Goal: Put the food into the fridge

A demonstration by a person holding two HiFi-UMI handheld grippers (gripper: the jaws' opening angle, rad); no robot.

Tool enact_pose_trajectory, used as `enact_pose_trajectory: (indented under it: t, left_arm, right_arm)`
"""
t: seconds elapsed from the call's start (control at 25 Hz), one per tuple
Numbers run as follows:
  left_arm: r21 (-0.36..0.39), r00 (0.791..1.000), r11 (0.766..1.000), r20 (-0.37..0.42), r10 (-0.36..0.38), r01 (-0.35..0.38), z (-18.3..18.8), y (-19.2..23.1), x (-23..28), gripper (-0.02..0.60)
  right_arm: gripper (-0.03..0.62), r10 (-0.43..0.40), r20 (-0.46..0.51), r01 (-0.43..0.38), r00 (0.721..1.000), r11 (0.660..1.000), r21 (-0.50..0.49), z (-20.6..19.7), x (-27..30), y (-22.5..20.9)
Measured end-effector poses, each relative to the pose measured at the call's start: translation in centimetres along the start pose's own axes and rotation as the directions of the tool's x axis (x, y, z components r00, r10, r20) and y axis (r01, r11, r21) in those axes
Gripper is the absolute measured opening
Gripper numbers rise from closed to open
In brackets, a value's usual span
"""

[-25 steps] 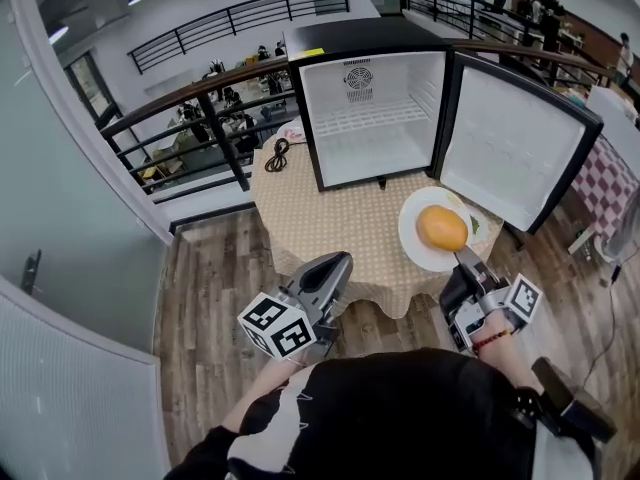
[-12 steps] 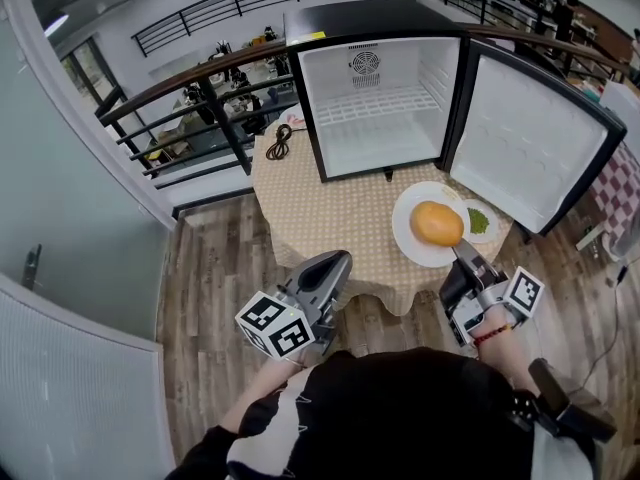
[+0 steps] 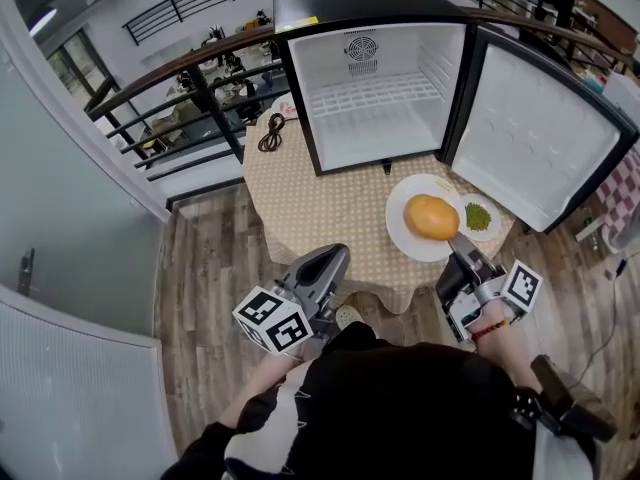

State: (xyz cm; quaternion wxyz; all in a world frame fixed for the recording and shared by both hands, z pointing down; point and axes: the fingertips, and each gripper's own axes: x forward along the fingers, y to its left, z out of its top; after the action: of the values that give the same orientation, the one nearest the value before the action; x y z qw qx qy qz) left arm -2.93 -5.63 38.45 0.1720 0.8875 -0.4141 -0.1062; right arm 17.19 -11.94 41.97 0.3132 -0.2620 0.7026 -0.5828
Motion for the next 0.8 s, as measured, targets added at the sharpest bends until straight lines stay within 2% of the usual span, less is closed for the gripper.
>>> enact_pose_trajectory:
  t: [0.28, 0.6, 0.8]
  left_arm:
    - [-0.011, 1.000, 1.000, -0.011, -0.008, 0.008, 0.9, 2.2, 2.5, 0.012]
    - [-0.002, 1.000, 1.000, -0.012, -0.024, 0.024, 3.0, 6.3, 6.0, 0.012]
    - [-0.005, 1.000, 1.000, 0.000, -0.023, 0.023, 5.6, 8.8, 7.0, 0.012]
  right_arm:
    - [0.023, -0.002, -0.013, 0.002, 1.000, 1.000, -0.016, 0.7, 2.4, -0.1]
    - [0.023, -0.022, 0.019, 0.022, 1.000, 1.000, -0.021, 3.6, 7.4, -1.3]
    - [0.023, -0.025, 0.030, 0.025, 0.999, 0.999, -0.028, 4.9, 11.0, -0.5]
